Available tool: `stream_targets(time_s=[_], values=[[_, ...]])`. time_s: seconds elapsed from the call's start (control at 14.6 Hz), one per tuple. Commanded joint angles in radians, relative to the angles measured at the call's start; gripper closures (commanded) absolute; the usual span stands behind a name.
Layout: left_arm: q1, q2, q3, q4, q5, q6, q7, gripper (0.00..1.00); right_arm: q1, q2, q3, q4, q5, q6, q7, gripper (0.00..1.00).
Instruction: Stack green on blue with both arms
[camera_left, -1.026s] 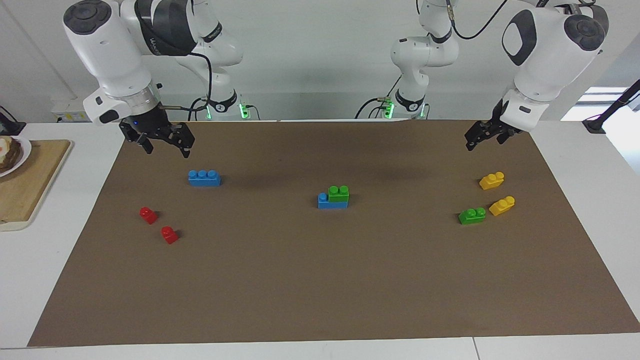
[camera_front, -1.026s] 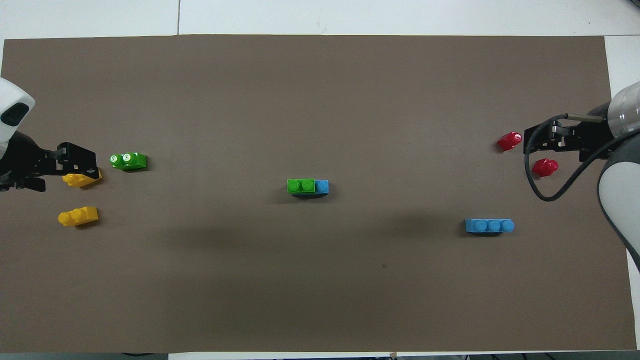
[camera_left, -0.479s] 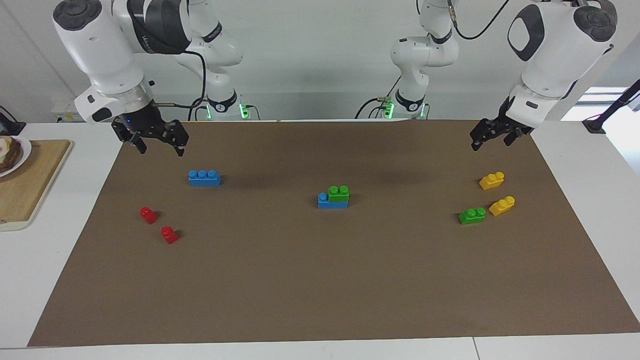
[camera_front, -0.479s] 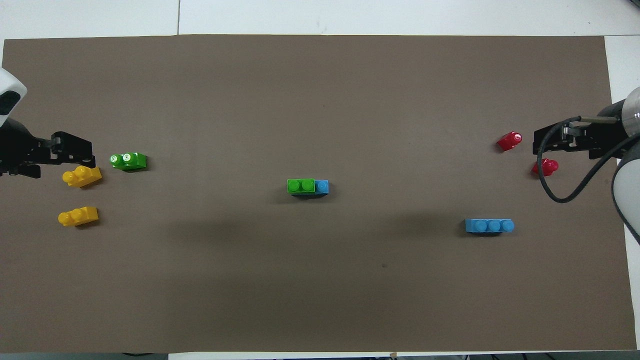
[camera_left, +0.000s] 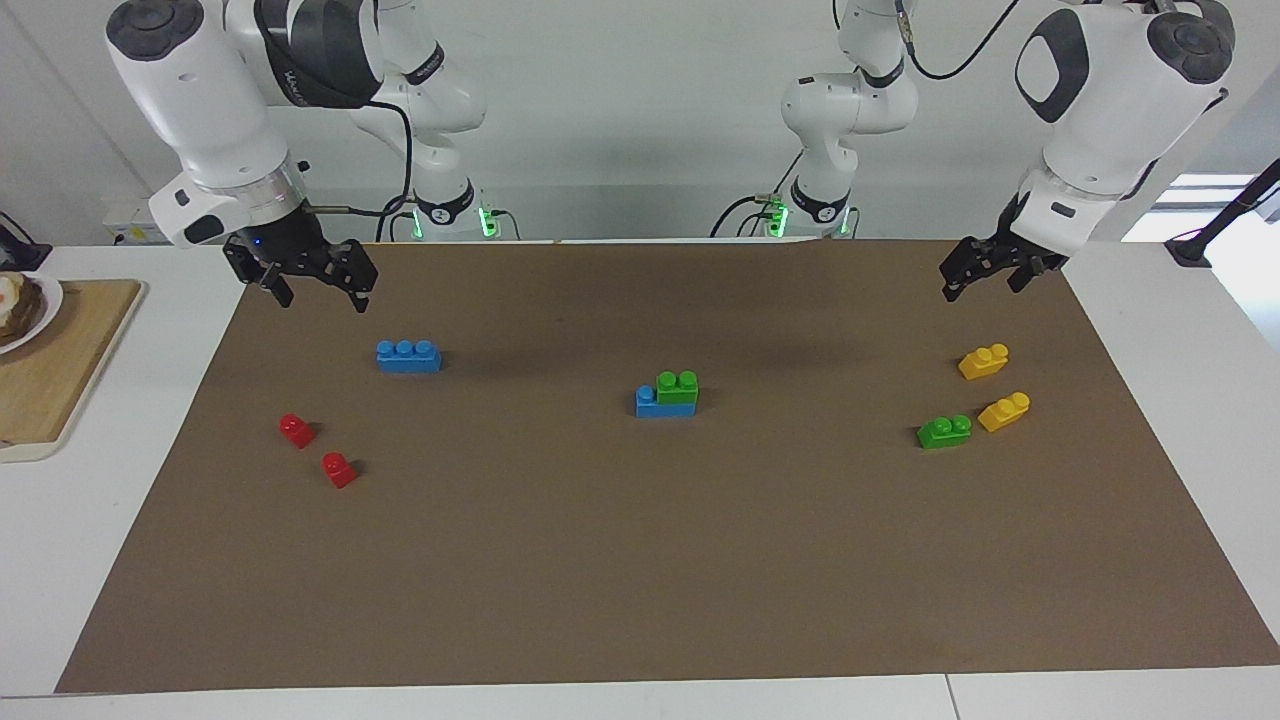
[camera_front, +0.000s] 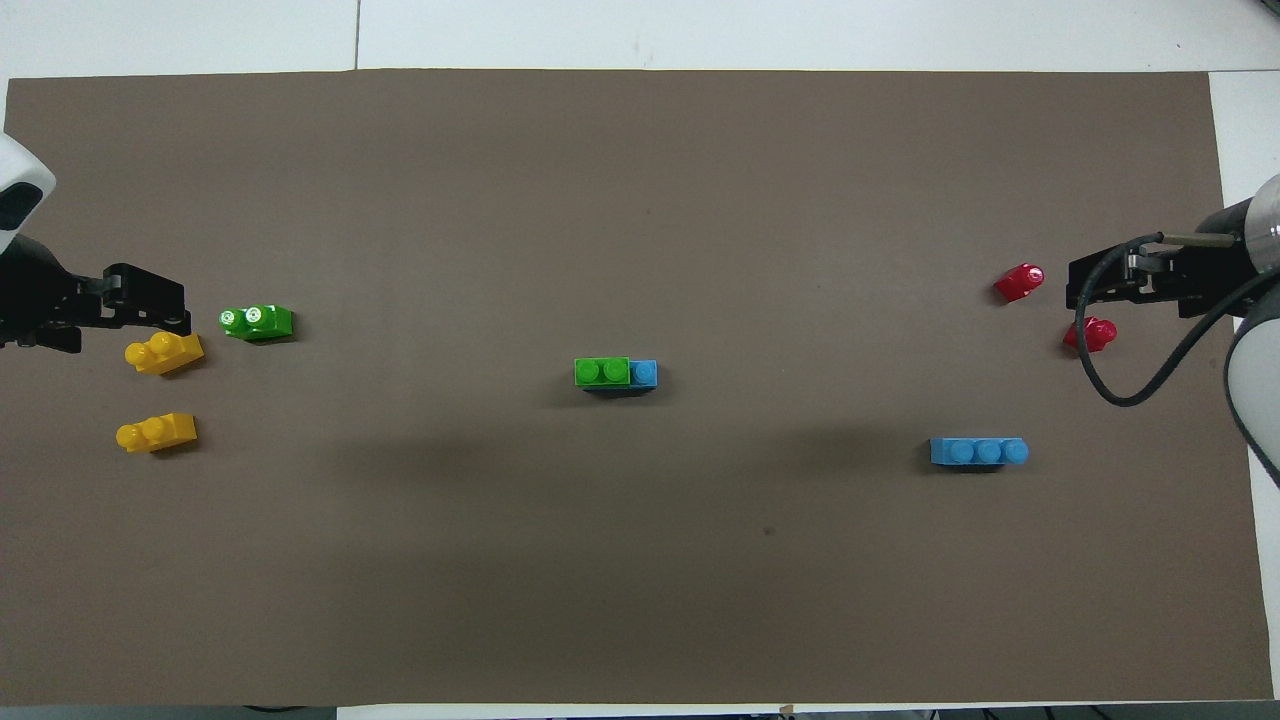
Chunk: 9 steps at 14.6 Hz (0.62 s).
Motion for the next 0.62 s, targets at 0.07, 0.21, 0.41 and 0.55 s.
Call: stream_targets(time_s=[0.07, 0.21, 0.41, 0.55], values=[[-0.005, 0.016, 0.004, 0.028, -0.02, -0.018, 0.019, 0.0, -0.013, -0.012, 0.01, 0.0, -0.016, -0.014, -0.02, 0.01], [-0.006, 0.015, 0.004, 0.028, -0.02, -0.018, 0.019, 0.0, -0.014, -0.015, 0.01, -0.006, -0.016, -0.011, -0.02, 0.01], [-0.008, 0.015, 0.004, 0.028, -0.02, -0.018, 0.019, 0.0, -0.014, -0.016, 0.01, -0.008, -0.013, -0.011, -0.02, 0.01], [-0.009, 0.016, 0.004, 0.028, -0.02, -0.018, 0.019, 0.0, -0.014, -0.016, 0.01, -0.008, -0.013, -0.01, -0.02, 0.01]])
